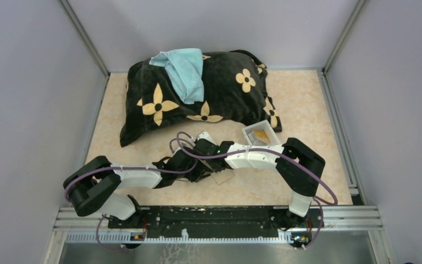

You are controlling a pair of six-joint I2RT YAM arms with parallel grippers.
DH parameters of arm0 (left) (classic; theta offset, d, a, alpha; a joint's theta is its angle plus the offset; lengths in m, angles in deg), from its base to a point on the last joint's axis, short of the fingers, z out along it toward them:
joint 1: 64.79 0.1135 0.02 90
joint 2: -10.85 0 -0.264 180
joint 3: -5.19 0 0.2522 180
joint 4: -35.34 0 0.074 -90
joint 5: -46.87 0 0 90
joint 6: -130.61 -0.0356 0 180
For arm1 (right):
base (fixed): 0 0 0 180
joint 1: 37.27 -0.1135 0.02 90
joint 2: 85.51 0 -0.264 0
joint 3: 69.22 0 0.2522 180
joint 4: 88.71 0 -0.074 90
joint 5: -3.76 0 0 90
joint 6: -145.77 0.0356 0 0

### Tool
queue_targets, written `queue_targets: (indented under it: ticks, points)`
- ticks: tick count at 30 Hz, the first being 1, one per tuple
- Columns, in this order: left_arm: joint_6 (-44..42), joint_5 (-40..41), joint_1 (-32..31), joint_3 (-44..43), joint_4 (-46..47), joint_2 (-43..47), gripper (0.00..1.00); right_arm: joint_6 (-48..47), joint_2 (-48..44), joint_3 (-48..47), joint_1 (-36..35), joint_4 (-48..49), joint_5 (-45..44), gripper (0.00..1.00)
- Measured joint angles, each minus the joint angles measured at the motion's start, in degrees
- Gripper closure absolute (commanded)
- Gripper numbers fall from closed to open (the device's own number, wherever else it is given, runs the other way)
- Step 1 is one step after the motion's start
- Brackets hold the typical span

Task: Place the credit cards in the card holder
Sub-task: Close the card holder at the center of the board.

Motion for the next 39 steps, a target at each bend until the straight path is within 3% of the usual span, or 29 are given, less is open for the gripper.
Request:
queue_targets:
  ticks: [16,39]
  points:
    - [5.75,-0.50,0.00,6.05,9.33,0.68,0.74,0.02,-1.20,1.44,-0.26,0.00,-0.33,1.00]
    - [6.71,-0.98,0.02,7.02,11.91,-0.11,0.76,0.02,-1.57,2.16,-0.59,0.42,-0.81,1.00]
